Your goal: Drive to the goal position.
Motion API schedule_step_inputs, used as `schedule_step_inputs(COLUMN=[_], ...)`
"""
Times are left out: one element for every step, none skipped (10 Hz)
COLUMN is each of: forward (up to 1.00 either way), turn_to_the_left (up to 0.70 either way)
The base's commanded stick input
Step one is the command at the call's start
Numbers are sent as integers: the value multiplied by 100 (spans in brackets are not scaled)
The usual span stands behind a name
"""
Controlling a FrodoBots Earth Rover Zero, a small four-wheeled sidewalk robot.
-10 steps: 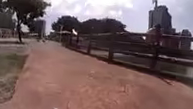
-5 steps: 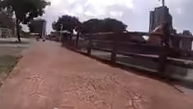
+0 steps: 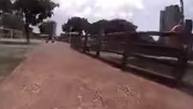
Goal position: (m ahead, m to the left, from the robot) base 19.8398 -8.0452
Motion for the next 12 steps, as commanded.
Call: schedule_step_inputs(forward=[70,70,70,70,70,70,70,70,70,70,70,70], turn_to_the_left=[35,30,24,25,11,0,0,0,0,0,0,0])
